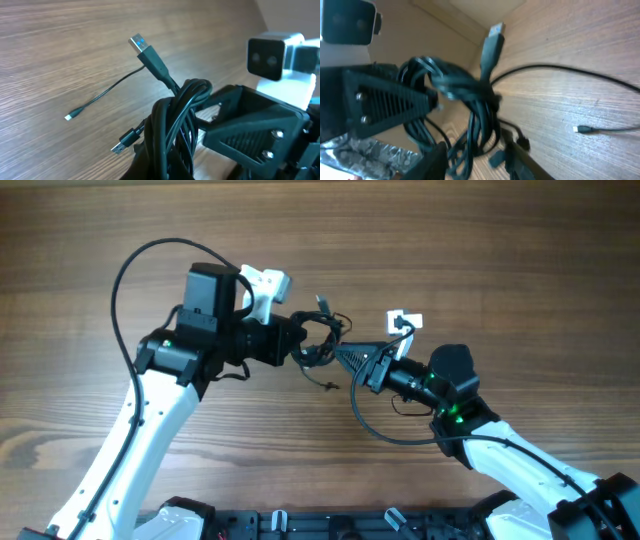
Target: Untangle cables
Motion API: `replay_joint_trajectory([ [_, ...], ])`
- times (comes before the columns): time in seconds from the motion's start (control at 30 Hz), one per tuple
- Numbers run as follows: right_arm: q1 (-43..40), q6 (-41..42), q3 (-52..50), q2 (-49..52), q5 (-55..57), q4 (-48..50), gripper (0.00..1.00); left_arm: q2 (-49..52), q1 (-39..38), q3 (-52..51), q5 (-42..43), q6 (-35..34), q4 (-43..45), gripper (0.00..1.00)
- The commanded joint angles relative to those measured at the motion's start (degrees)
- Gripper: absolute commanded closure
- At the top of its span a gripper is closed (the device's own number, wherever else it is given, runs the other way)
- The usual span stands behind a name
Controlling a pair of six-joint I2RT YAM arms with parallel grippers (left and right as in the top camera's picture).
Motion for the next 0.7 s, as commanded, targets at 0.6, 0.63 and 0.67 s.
replay_joint_trajectory([
  [0.6, 0.3, 2.8, -0.1, 0.7, -9.8, 0.3, 0.95, -0.6, -0.7, 0.6, -41.7, -47.3, -4.0, 0.96],
  [0.63, 0.3, 2.8, -0.1, 0.7, -9.8, 0.2, 0.95, -0.6, 0.2, 0.6, -41.7, -50.4, -5.0, 0.96],
  [0.67, 0.3, 2.8, -0.1, 0.7, -9.8, 0.2, 0.95, -0.6, 0.8, 0.6, -41.6, -53.0, -5.7, 0.96],
])
